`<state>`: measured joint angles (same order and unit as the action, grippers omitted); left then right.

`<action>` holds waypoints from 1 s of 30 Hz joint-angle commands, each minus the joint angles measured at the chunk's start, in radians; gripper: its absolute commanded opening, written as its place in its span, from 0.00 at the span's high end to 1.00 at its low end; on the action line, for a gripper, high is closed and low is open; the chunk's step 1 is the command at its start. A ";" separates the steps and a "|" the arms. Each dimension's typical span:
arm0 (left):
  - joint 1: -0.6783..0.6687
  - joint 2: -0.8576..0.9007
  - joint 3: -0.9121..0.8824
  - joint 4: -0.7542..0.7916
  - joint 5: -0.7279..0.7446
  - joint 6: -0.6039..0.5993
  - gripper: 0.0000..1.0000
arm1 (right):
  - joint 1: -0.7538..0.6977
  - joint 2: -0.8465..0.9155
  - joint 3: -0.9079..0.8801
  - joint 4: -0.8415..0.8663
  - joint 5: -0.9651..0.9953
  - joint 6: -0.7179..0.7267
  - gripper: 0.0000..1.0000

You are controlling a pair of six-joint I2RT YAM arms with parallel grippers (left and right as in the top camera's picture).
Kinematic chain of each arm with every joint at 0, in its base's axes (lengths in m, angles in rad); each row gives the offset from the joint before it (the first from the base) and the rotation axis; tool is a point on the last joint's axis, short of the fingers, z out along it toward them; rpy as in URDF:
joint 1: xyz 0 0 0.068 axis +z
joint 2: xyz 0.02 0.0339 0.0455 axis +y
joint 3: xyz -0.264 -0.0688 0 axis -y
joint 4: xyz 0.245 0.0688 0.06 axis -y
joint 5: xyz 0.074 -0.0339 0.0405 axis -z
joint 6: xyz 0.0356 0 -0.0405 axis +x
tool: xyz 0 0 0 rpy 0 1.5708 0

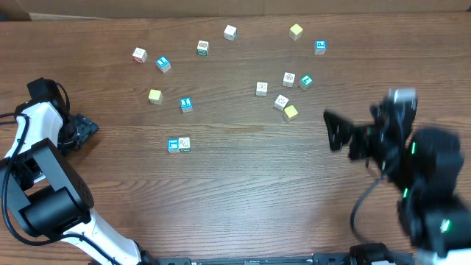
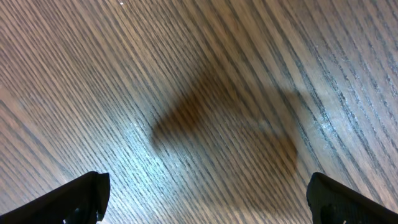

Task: Form a horizontal line
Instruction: 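Swing the right gripper up toward the yellow K block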

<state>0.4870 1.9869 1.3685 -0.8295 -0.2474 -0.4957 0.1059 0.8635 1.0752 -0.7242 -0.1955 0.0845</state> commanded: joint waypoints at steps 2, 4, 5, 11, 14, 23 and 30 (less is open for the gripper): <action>0.008 0.003 -0.006 0.001 -0.011 0.001 0.00 | 0.005 0.275 0.368 -0.194 -0.002 -0.060 0.00; 0.008 0.003 -0.006 0.001 -0.011 0.001 0.00 | 0.005 0.414 0.555 -0.335 -0.002 -0.060 0.00; 0.008 0.003 -0.006 0.001 -0.011 0.001 0.00 | 0.005 0.493 0.663 -0.411 -0.001 -0.060 0.00; 0.008 0.003 -0.006 0.001 -0.011 0.001 0.00 | 0.005 0.829 1.078 -0.681 -0.002 -0.059 0.00; 0.008 0.003 -0.006 0.001 -0.011 0.001 0.00 | 0.005 0.913 1.119 -0.688 -0.016 -0.057 0.00; 0.008 0.003 -0.006 0.001 -0.011 0.001 0.00 | 0.005 1.013 1.099 -0.710 -0.023 -0.021 0.66; 0.008 0.003 -0.006 0.002 -0.011 0.001 0.00 | 0.011 1.013 0.975 -0.675 -0.023 -0.022 0.70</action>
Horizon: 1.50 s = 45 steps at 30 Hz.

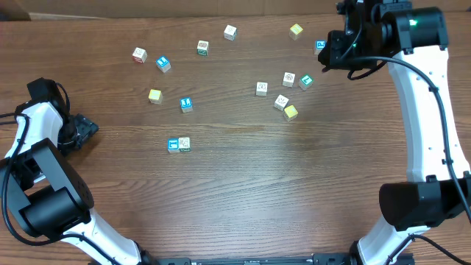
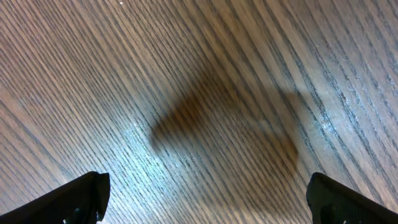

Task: Form a horizontal line
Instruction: 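Swing the right gripper up toward the yellow K block, then lower the right gripper over the yellow K block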

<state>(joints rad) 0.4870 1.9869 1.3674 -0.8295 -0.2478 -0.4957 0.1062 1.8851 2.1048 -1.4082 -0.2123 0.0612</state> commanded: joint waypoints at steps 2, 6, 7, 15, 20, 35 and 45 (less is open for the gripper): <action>0.008 0.003 -0.005 0.001 -0.010 0.001 0.00 | 0.018 -0.009 -0.109 0.033 -0.006 0.001 0.60; 0.008 0.003 -0.005 0.001 -0.010 0.001 0.00 | 0.031 -0.009 -0.245 0.122 -0.005 -0.007 0.40; 0.008 0.003 -0.005 0.001 -0.010 0.001 0.00 | 0.035 -0.009 -0.277 0.145 -0.005 -0.007 0.35; 0.008 0.003 -0.005 0.001 -0.010 0.001 0.00 | 0.087 -0.009 -0.545 0.395 0.021 -0.011 0.28; 0.008 0.003 -0.005 0.001 -0.010 0.001 0.00 | 0.127 -0.009 -0.668 0.537 0.054 -0.035 0.32; 0.008 0.003 -0.005 0.001 -0.010 0.001 0.00 | 0.182 -0.009 -0.875 0.864 0.174 -0.070 0.34; 0.008 0.003 -0.005 0.001 -0.010 0.001 0.00 | 0.182 -0.009 -0.925 0.948 0.174 -0.070 0.52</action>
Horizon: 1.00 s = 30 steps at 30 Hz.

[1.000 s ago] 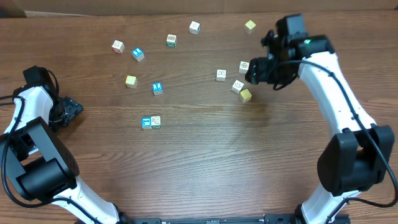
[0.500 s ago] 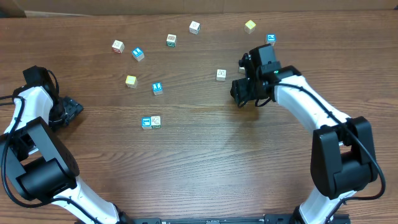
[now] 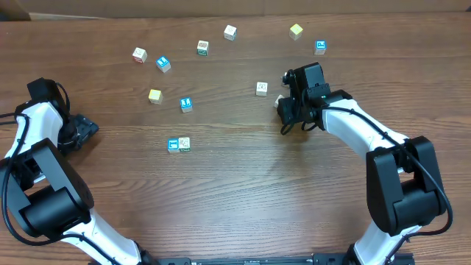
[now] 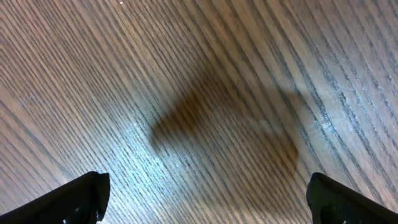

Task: Form a horizontal line
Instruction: 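Lower the right gripper over the yellow K block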

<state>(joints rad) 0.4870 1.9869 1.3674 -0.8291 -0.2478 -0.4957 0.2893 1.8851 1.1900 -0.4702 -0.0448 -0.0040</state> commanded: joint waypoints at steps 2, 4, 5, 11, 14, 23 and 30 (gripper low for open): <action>0.008 0.003 -0.005 0.001 -0.010 0.001 0.00 | -0.002 -0.009 -0.010 0.010 0.007 -0.005 0.53; 0.008 0.003 -0.005 0.001 -0.010 0.001 0.00 | -0.002 -0.009 -0.011 0.010 0.007 -0.005 0.51; 0.008 0.003 -0.005 0.001 -0.010 0.001 0.00 | -0.002 -0.009 -0.011 0.010 0.007 -0.005 0.51; 0.008 0.003 -0.005 0.001 -0.010 0.001 0.00 | -0.002 -0.009 -0.011 0.008 0.007 -0.005 0.53; 0.008 0.003 -0.005 0.001 -0.010 0.001 0.00 | -0.002 -0.009 -0.011 0.007 0.007 -0.005 0.51; 0.008 0.003 -0.005 0.001 -0.010 0.001 0.00 | -0.002 -0.009 -0.011 0.020 0.055 -0.005 0.41; 0.008 0.003 -0.005 0.001 -0.010 0.001 0.00 | -0.002 -0.008 -0.011 0.032 0.056 -0.005 0.44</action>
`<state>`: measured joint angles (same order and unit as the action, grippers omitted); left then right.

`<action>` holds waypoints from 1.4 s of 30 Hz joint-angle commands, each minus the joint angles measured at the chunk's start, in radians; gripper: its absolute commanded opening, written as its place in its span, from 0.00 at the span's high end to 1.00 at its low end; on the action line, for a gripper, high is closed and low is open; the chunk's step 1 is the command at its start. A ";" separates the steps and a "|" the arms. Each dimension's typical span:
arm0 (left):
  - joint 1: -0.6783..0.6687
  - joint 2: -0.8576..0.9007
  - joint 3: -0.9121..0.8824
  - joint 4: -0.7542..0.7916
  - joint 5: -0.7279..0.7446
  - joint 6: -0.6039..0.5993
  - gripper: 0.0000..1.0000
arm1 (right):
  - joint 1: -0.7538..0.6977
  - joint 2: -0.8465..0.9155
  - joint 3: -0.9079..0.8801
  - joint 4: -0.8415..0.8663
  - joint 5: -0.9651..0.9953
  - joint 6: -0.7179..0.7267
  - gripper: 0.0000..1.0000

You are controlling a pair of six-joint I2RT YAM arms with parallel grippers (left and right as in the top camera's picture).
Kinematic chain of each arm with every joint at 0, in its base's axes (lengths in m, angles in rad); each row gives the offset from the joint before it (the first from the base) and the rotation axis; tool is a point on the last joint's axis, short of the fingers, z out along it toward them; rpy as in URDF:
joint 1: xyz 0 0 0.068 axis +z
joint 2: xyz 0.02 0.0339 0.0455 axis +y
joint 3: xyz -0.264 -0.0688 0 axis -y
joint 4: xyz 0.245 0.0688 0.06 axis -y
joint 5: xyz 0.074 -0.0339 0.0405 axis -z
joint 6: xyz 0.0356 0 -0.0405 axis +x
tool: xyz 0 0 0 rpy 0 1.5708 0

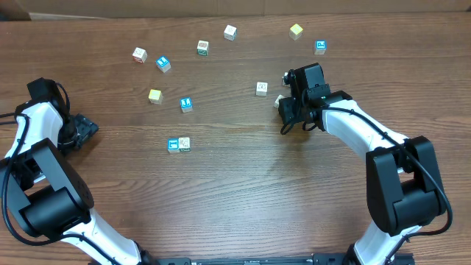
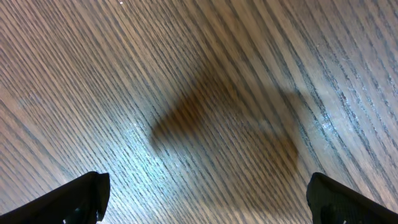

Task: Form a horizontal line
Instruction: 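Lower the right gripper over the yellow K block, then close the right gripper on the yellow K block and lift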

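Note:
Small cubes lie scattered over the far half of the wooden table (image 1: 243, 191). A blue cube and a white cube (image 1: 179, 144) sit touching side by side, nearer the front than the others. My right gripper (image 1: 288, 114) is low over a cluster right of centre, and only a white cube's edge (image 1: 279, 101) shows beside it. Whether its fingers hold anything is hidden. My left gripper (image 2: 208, 199) is open over bare wood at the left edge, also seen from overhead as the left gripper (image 1: 82, 131).
Loose cubes along the back include a white one (image 1: 139, 54), a blue one (image 1: 163, 64), a white one (image 1: 230, 32), a yellow one (image 1: 296, 31) and a blue one (image 1: 320, 46). A yellow cube (image 1: 154, 96), a blue cube (image 1: 185, 104) and a white cube (image 1: 261, 88) lie mid-table.
My right arm was a blur at the table's right side, with several cubes showing right of centre. Then it reached over the far right, by the blue cube there. After that it was down over the right-of-centre cluster, covering most of it, and it remains there. The left arm never moved.

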<state>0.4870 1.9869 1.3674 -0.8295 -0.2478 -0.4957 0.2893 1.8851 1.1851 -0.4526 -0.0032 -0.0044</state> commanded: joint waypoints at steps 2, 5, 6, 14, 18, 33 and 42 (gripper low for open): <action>0.008 0.003 -0.005 0.002 -0.010 0.001 0.00 | -0.002 -0.008 -0.006 0.024 0.014 -0.005 0.45; 0.008 0.003 -0.005 0.001 -0.010 0.001 0.00 | -0.003 -0.004 -0.006 0.036 0.014 -0.005 0.46; 0.008 0.003 -0.005 0.002 -0.010 0.001 0.00 | -0.003 -0.001 -0.006 0.036 0.013 -0.005 0.48; 0.008 0.003 -0.005 0.001 -0.010 0.001 0.00 | -0.003 0.053 -0.006 0.035 0.014 -0.005 0.56; 0.008 0.003 -0.005 0.001 -0.010 0.001 0.00 | -0.003 0.046 0.001 0.031 0.014 -0.005 0.60; 0.008 0.003 -0.005 0.001 -0.010 0.001 0.00 | -0.002 -0.018 0.124 -0.114 0.029 -0.005 0.66; 0.008 0.003 -0.005 0.001 -0.010 0.001 0.00 | -0.002 -0.017 0.122 -0.148 0.024 -0.005 0.54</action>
<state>0.4870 1.9869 1.3674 -0.8295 -0.2478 -0.4957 0.2886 1.8999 1.2999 -0.6037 0.0151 -0.0040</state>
